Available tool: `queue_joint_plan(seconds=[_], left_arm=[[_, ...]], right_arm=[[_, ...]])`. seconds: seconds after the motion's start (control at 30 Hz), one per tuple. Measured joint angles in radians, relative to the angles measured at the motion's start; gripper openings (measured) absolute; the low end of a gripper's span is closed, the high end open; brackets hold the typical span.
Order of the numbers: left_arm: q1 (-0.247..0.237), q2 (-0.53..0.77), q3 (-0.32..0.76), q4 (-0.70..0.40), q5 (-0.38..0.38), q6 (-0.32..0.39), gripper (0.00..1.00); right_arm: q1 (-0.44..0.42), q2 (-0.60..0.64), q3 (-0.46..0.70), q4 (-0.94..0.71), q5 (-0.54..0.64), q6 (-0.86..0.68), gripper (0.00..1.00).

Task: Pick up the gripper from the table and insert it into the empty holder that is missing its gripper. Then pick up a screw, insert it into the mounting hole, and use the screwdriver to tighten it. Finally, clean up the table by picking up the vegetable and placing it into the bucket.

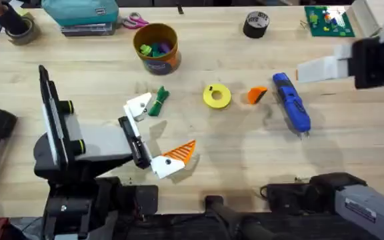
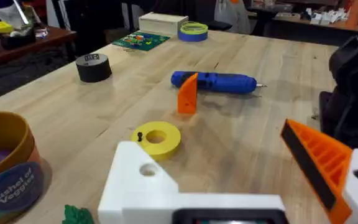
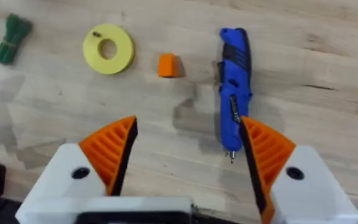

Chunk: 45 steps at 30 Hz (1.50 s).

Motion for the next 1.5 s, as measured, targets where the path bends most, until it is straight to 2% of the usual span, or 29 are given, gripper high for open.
queue_joint_plan(seconds=[0.2, 0.33, 0.47, 0.67, 0.73, 0.77, 1.0, 1.5], left_arm=[[0.0, 0.0, 0.0, 0.0, 0.0, 0.0, 0.986], [0.0, 0.0, 0.0, 0.0, 0.0, 0.0, 0.986], [0.0, 0.0, 0.0, 0.0, 0.0, 0.0, 0.986], [0.0, 0.0, 0.0, 0.0, 0.0, 0.0, 0.985], [0.0, 0.0, 0.0, 0.0, 0.0, 0.0, 0.986], [0.0, 0.0, 0.0, 0.0, 0.0, 0.0, 0.985], [0.0, 0.0, 0.0, 0.0, 0.0, 0.0, 0.985], [0.0, 0.0, 0.0, 0.0, 0.0, 0.0, 0.985]], right_arm=[[0.137, 0.109, 0.092, -0.064, 0.029, 0.003, 0.997], [0.228, 0.137, 0.097, -0.073, 0.038, 0.021, 0.997], [0.278, 0.137, 0.098, -0.087, 0.038, 0.058, 0.997], [0.283, 0.133, 0.077, -0.09, 0.042, 0.102, 0.997], [0.283, 0.128, 0.037, -0.085, 0.052, 0.109, 0.997], [0.282, 0.127, -0.037, -0.043, 0.07, 0.113, 0.997], [0.282, 0.143, -0.176, 0.109, 0.088, 0.116, 0.997], [0.246, 0.402, -0.192, 0.306, 0.09, 0.1, 0.997]])
